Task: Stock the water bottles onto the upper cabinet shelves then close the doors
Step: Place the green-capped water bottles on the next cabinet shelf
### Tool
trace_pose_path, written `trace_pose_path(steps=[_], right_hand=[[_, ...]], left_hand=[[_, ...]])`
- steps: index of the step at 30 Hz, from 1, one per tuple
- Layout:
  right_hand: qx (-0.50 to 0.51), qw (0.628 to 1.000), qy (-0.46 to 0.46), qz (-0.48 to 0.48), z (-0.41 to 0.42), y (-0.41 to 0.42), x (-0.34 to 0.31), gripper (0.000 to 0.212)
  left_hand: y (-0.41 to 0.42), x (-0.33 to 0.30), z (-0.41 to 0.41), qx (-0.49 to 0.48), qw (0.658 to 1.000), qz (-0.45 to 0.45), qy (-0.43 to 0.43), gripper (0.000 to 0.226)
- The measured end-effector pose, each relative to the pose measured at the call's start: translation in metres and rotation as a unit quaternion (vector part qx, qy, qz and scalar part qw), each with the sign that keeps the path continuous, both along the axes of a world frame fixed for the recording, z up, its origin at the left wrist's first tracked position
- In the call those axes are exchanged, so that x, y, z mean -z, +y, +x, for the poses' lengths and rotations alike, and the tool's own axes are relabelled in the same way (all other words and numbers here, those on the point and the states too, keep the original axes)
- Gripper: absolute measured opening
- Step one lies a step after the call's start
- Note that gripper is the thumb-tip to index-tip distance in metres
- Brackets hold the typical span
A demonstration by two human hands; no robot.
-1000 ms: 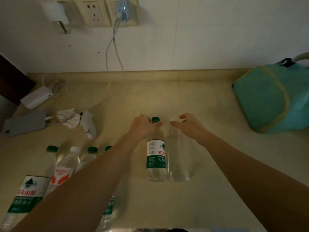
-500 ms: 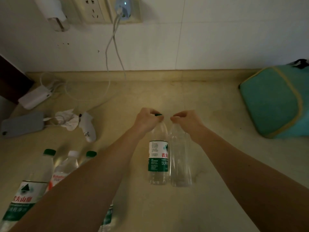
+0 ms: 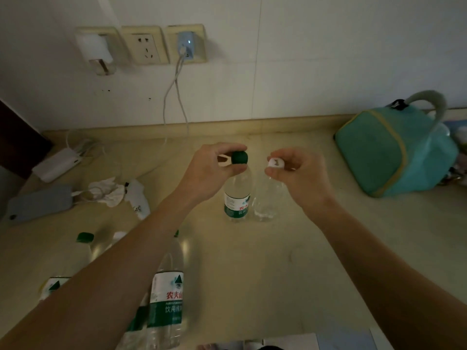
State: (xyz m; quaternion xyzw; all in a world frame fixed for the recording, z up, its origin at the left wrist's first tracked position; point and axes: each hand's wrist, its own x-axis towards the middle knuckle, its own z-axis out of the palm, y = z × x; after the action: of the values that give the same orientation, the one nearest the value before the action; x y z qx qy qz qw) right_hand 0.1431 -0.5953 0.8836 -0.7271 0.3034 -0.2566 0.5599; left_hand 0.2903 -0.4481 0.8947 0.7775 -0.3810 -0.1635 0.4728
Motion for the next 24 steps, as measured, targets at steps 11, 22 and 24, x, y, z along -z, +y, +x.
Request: trace_pose_path(steps=[11, 22, 24], right_hand=[[0.021, 0.999, -0.005, -0.03, -0.008, 0.009, 0.01, 0.033], [-0.078, 0.987, 0.141, 0.021, -0.022, 0.003, 0.082, 0.091], [-0.082, 0.988, 0.13, 0.029, -0.021, 0.006, 0.094, 0.081]], left_hand=[[0.014, -0.001, -0.009, 0.024, 0.998, 0.009, -0.049, 0.038], [0.026, 0.068, -0.02, -0.031, 0.993, 0.066, 0.098, 0.099], [0.023, 0.083, -0.027, -0.038, 0.99, 0.051, 0.129, 0.094]])
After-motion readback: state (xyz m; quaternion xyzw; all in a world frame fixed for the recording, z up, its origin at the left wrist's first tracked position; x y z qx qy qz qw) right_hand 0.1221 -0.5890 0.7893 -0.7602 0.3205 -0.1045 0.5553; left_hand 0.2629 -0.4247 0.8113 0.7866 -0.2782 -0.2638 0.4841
